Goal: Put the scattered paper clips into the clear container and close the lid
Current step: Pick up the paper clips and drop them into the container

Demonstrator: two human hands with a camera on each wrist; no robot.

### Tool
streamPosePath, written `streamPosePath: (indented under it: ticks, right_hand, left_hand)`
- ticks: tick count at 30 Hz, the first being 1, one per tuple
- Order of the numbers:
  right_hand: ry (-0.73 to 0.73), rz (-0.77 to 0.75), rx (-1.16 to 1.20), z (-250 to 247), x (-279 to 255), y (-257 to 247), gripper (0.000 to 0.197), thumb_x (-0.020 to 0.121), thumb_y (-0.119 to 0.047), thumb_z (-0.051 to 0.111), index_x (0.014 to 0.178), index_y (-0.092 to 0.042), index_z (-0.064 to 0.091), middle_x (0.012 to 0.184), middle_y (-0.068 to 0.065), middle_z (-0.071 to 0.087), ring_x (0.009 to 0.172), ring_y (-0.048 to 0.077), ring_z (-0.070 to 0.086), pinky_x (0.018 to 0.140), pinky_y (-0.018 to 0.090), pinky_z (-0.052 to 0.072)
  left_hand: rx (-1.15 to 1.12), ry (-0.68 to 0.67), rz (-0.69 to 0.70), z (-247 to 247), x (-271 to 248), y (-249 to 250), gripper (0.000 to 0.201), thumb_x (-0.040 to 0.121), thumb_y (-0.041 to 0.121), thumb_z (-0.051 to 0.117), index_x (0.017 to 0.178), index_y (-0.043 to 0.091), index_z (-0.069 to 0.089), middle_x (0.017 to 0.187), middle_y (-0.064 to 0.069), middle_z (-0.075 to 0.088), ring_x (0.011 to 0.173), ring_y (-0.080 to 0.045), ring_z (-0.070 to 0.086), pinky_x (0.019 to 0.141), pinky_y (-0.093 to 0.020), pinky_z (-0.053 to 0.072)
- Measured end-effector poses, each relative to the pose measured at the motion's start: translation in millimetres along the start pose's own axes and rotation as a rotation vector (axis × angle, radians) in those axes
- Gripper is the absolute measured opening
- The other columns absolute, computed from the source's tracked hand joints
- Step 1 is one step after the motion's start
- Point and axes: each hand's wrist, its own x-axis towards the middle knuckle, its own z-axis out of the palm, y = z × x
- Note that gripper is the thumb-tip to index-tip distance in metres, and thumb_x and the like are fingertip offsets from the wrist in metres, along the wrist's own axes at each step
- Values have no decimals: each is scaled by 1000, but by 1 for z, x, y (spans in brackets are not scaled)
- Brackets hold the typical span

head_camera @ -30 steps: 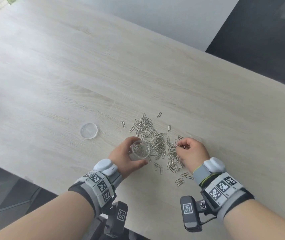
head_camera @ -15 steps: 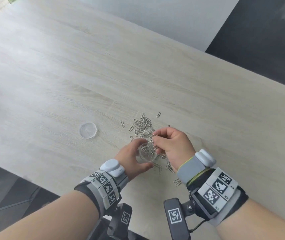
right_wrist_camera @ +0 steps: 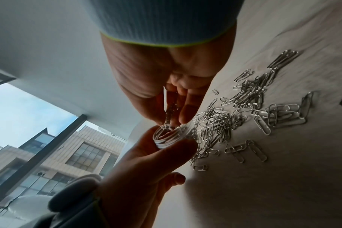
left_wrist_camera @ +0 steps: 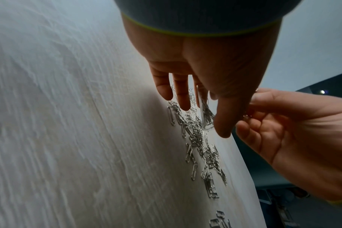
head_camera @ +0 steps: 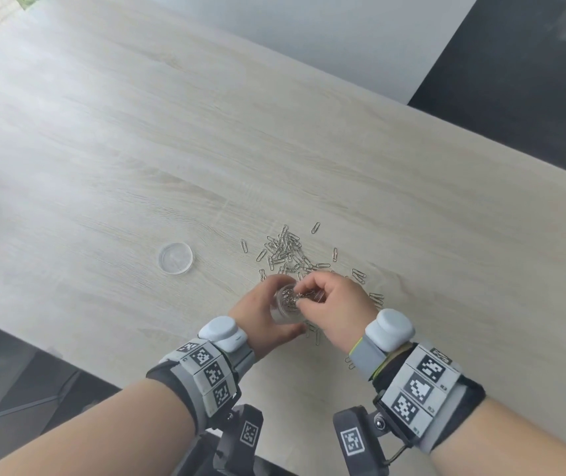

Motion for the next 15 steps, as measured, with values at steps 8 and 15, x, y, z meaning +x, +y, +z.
streamPosePath:
  ticks: [8,15]
  right_hand:
    - [-117,-71,-72,-1,-3,-1,20,84,-23,59,92,-39,67,72,-11,66,61,1,58,63,20,49]
    - [53,53,304,-14,15,6,20,90,-8,56,92,-21,71,85,-2,74,78,15,69,72,28,56]
  left_hand:
    - [-24,23,-4,0,-2,-6,65,59,47,82,116,39,52,105,16,66,94,-3,64,81,-30,53]
    - [-6,146,34,-21,4,-18,72,61,44,84,125,28,55,120,12,56,108,-6,54,95,-21,40]
